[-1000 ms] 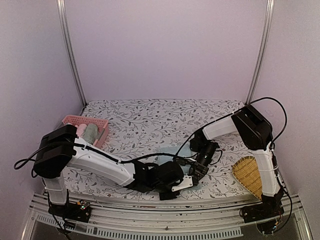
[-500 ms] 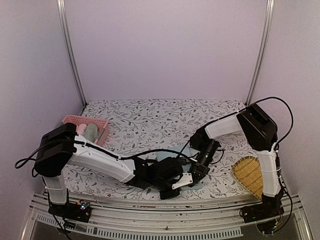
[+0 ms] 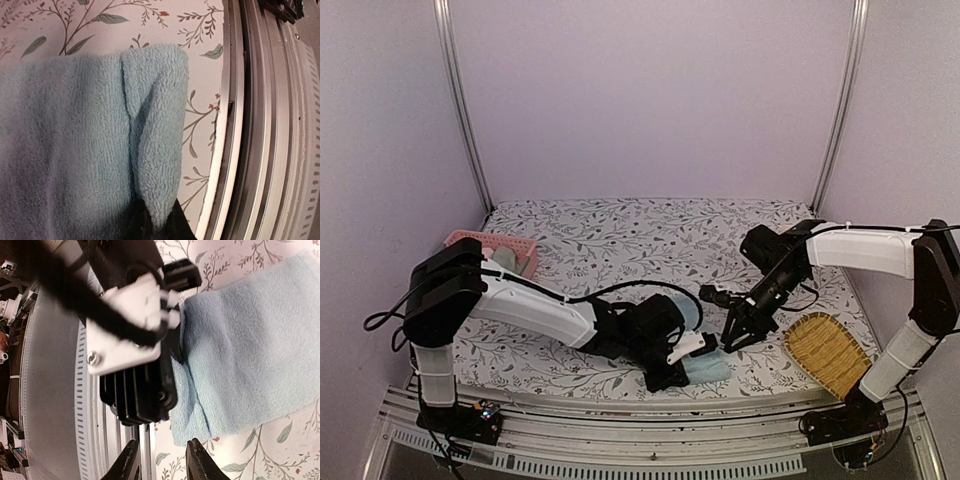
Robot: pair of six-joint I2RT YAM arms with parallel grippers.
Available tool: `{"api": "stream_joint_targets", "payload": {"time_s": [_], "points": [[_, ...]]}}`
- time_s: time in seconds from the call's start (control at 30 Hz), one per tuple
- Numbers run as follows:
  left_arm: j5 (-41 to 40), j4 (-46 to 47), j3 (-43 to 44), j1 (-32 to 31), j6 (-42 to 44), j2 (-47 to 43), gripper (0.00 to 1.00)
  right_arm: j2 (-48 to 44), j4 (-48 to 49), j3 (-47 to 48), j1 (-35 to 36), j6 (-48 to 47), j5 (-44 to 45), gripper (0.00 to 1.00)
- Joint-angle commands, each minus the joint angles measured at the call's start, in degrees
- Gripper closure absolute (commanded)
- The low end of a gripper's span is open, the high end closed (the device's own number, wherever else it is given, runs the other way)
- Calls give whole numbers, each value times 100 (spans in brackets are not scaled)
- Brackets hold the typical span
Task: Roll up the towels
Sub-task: Roll the towel at the center of the board.
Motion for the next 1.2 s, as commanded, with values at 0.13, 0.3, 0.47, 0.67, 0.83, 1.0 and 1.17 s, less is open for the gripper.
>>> {"api": "stream_joint_targets", "payload": {"time_s": [0.13,0.3,0.47,0.67,0.83,1.0,1.17], "points": [[1102,-381,65,300,-745,430,100,-1078,637,-935,-2,173,656,66],[1801,-405,226,612,-1101,599,100,-1377,819,-1023,32,95,1070,66],[2334,-528,441,868,-1362,827,100,-1420,1201,-1115,558,155,1675,68],[2649,-532,624,1058,-1618,1098,100,-1410,1803,-1409,1229,241,2149,68],[2779,-526,637,1137,-1847,1250,100,-1082,2272,-1546,1653,325,2307,67],[2825,-313,430,1180,-2005,1158,100,-720,2694,-1611,1951,339,2628,66],[2778,-32,218,1194,-2104,1035,100,-384,2866,-1569,2165,305,2849,66]]}}
